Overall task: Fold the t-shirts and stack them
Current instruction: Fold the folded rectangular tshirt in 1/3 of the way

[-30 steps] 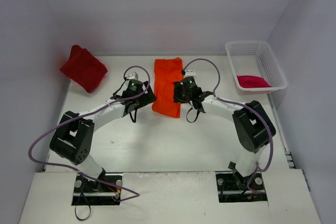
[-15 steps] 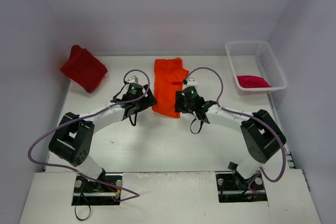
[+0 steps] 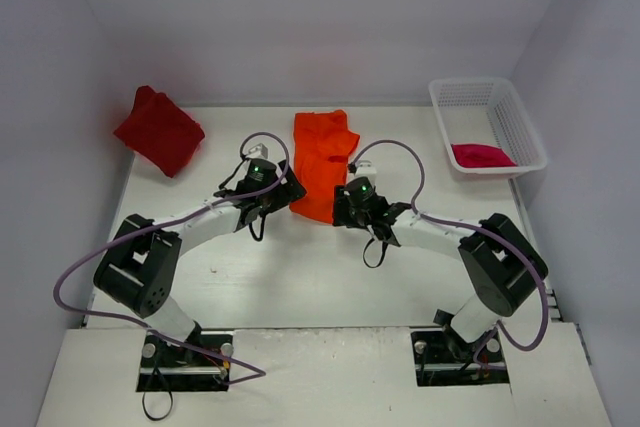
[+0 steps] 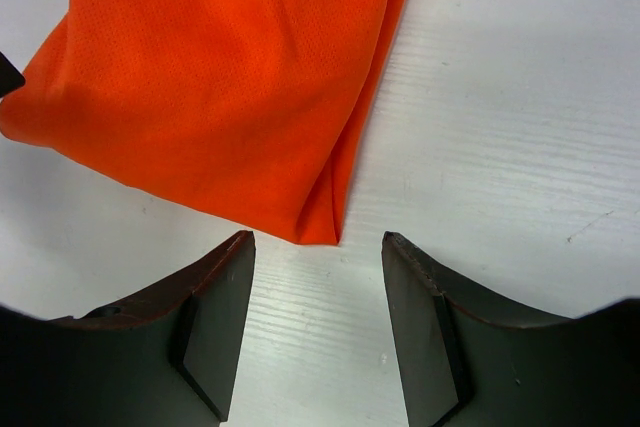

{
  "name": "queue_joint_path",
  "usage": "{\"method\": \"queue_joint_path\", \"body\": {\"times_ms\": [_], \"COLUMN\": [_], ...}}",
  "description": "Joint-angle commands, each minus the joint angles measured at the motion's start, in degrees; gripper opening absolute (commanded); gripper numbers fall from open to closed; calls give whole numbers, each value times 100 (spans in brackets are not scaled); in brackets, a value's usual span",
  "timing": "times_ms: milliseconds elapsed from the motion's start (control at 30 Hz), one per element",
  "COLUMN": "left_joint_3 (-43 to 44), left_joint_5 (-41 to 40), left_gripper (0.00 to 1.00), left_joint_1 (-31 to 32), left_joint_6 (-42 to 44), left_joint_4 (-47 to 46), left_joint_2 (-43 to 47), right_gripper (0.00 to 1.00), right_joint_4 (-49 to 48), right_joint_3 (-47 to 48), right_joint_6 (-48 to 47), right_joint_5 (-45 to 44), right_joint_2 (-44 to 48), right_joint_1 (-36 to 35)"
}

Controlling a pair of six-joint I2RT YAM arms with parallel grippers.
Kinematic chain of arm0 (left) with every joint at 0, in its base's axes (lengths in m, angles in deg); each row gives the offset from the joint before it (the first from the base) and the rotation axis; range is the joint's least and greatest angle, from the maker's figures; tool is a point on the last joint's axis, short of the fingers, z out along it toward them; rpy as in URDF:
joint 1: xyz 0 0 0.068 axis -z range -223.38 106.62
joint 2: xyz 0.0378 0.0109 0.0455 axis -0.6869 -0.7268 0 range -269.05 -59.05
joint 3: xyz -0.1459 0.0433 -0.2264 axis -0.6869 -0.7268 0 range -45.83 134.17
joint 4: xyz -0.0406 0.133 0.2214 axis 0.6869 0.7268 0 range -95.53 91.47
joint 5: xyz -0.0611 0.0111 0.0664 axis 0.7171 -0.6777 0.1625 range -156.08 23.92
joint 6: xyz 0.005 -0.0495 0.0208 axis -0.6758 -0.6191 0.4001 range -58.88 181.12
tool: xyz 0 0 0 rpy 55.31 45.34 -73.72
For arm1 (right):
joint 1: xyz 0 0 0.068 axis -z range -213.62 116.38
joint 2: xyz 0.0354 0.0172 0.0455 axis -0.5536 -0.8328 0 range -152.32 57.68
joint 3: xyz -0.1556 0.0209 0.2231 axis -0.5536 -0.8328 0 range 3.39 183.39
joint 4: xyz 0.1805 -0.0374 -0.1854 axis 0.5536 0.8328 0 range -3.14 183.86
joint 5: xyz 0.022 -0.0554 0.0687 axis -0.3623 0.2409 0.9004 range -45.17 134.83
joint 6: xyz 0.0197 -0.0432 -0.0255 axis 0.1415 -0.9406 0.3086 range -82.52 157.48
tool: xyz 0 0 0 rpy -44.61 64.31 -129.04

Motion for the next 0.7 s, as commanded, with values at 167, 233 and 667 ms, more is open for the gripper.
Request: {"method": "queue_joint_path", "body": {"times_ms": [167, 233, 667], "left_joint_3": [11, 2, -33], "left_joint_5": [52, 52, 184], "left_gripper": [78, 78, 78], "left_joint_1": [50, 50, 50], "left_joint_6": [-137, -137, -216], "left_joint_4": [-537, -563, -906], "left_joint_2": [-3, -56, -311], "right_gripper": [50, 50, 50], "right_joint_4": [-501, -536, -739], "right_joint_3": [-78, -78, 36], "right_joint_6": [151, 151, 159], "right_joint_5": [-152, -135, -64], "right_joint_2": [120, 50, -284], "right_joint_1": [-29, -29, -29]}}
